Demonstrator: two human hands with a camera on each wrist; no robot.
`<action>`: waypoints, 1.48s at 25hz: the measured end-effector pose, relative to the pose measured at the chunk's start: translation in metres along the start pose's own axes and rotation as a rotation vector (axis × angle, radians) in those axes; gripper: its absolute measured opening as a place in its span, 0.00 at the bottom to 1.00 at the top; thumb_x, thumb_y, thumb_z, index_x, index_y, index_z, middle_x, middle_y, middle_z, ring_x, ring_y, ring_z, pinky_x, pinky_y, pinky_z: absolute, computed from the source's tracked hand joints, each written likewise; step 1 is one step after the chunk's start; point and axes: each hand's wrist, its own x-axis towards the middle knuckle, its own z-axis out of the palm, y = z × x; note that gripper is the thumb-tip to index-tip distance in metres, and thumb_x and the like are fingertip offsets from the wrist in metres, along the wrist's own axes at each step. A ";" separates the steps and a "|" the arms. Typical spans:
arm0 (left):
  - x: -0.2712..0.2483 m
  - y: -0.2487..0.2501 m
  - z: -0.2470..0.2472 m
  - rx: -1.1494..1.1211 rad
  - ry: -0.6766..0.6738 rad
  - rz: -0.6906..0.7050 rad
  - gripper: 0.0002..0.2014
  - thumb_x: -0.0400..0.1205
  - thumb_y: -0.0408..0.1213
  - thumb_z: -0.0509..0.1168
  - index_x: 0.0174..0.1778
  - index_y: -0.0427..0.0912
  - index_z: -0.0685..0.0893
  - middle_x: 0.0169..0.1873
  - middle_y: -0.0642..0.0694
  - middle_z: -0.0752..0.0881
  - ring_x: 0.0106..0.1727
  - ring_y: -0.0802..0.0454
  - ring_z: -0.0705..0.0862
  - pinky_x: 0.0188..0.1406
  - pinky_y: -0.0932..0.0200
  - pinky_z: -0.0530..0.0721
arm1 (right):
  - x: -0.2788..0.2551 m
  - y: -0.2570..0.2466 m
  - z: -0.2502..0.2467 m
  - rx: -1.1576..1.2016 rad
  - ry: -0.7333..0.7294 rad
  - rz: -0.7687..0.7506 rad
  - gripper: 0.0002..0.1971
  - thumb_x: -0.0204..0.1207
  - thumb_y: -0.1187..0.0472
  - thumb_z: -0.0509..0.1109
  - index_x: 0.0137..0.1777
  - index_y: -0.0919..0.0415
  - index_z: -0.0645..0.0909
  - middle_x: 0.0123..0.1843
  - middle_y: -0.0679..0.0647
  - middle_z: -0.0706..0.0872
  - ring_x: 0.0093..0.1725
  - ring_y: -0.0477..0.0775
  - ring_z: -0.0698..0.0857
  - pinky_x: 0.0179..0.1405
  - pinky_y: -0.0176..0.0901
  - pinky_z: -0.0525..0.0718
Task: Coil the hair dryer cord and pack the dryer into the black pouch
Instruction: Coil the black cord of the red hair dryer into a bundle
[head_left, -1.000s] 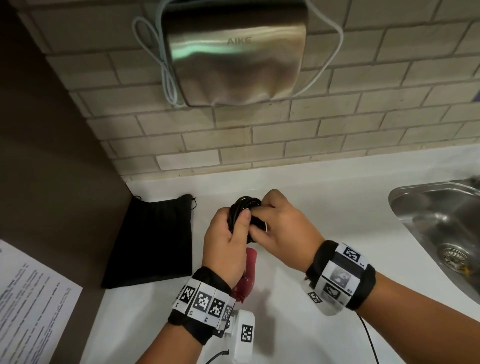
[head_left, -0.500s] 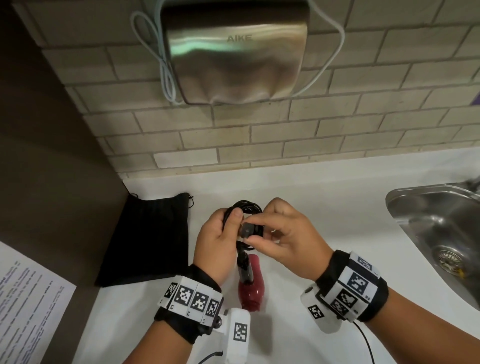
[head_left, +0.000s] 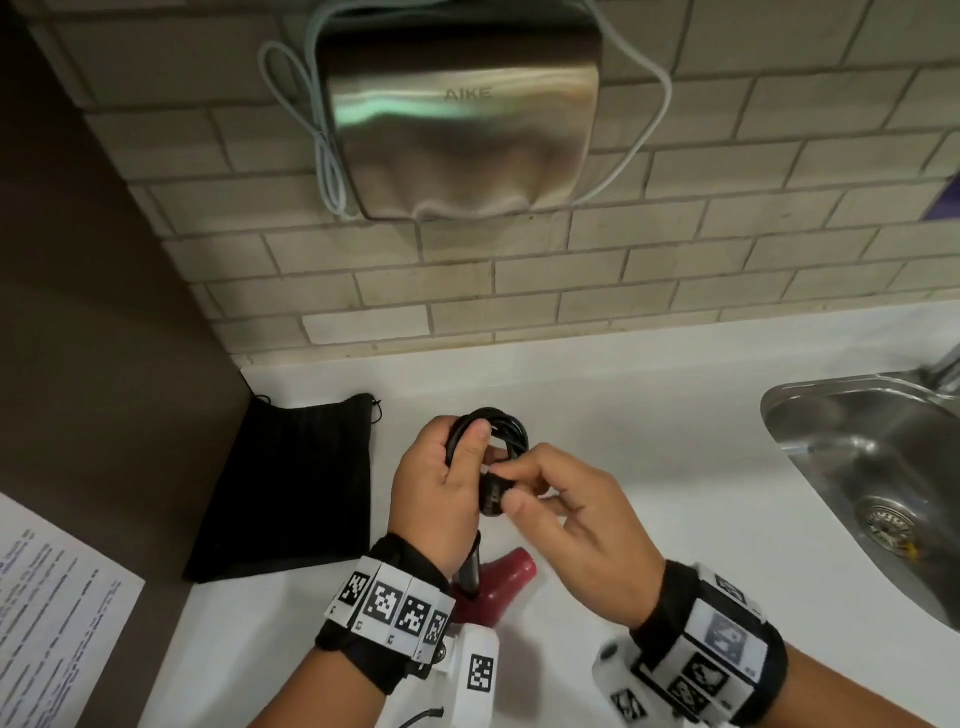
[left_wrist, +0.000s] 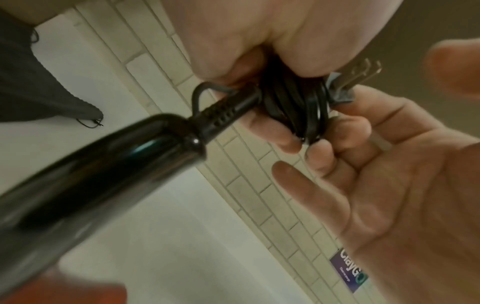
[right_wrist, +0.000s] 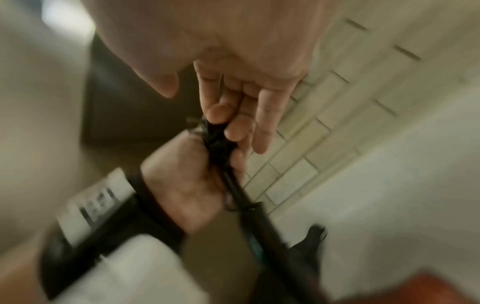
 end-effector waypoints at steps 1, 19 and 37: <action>-0.001 -0.002 -0.001 -0.001 -0.007 -0.008 0.09 0.88 0.43 0.65 0.49 0.45 0.89 0.37 0.49 0.94 0.40 0.55 0.93 0.43 0.55 0.90 | 0.000 -0.001 0.002 0.155 0.017 0.154 0.14 0.83 0.46 0.71 0.46 0.56 0.85 0.38 0.53 0.85 0.46 0.64 0.88 0.53 0.65 0.92; 0.006 -0.029 0.006 -0.233 -0.103 -0.246 0.10 0.86 0.44 0.69 0.46 0.50 0.95 0.42 0.47 0.96 0.51 0.45 0.93 0.56 0.45 0.90 | 0.012 0.033 0.022 0.567 -0.082 0.562 0.10 0.87 0.59 0.70 0.62 0.63 0.85 0.55 0.58 0.92 0.58 0.57 0.92 0.73 0.60 0.86; -0.045 -0.143 -0.028 0.275 -0.409 -0.528 0.26 0.77 0.49 0.78 0.70 0.51 0.80 0.58 0.51 0.86 0.52 0.52 0.90 0.36 0.58 0.92 | 0.004 0.147 -0.006 0.285 0.011 1.261 0.25 0.91 0.52 0.61 0.70 0.78 0.77 0.54 0.73 0.93 0.37 0.61 0.95 0.38 0.50 0.95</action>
